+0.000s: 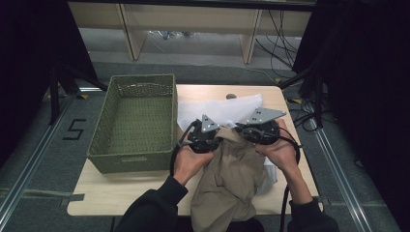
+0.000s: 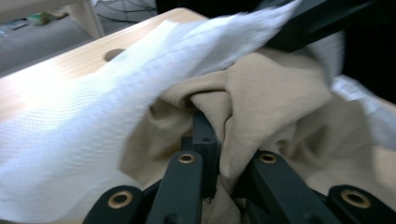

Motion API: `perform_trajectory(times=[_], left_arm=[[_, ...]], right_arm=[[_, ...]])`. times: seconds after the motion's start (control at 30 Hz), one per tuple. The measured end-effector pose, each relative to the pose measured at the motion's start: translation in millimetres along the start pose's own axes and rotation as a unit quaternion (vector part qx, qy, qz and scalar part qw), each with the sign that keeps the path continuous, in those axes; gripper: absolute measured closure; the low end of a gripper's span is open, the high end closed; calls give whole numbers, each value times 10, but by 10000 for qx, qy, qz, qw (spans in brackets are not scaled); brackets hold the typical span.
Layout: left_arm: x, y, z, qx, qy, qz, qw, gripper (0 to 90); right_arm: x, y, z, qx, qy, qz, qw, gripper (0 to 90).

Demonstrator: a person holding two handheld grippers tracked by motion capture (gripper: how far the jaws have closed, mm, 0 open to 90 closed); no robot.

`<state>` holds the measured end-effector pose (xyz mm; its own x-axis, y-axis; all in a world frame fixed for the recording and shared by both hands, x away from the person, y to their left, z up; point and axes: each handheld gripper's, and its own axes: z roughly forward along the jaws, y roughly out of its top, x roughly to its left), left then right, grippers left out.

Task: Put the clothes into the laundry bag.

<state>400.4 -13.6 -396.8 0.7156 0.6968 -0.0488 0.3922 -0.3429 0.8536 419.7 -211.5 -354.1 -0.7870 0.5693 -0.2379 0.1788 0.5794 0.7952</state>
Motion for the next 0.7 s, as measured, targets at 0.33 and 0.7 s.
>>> perform_trajectory(times=[0.33, 0.7], left_arm=[[-507, -487, 588, 775, -465, 735, 9932, 821], [-122, -397, 229, 358, -568, -118, 9977, 419]], right_arm=[[-5, -89, 116, 235, 148, 74, 9996, 898], [-59, -176, 108, 291, 178, 112, 9994, 898]])
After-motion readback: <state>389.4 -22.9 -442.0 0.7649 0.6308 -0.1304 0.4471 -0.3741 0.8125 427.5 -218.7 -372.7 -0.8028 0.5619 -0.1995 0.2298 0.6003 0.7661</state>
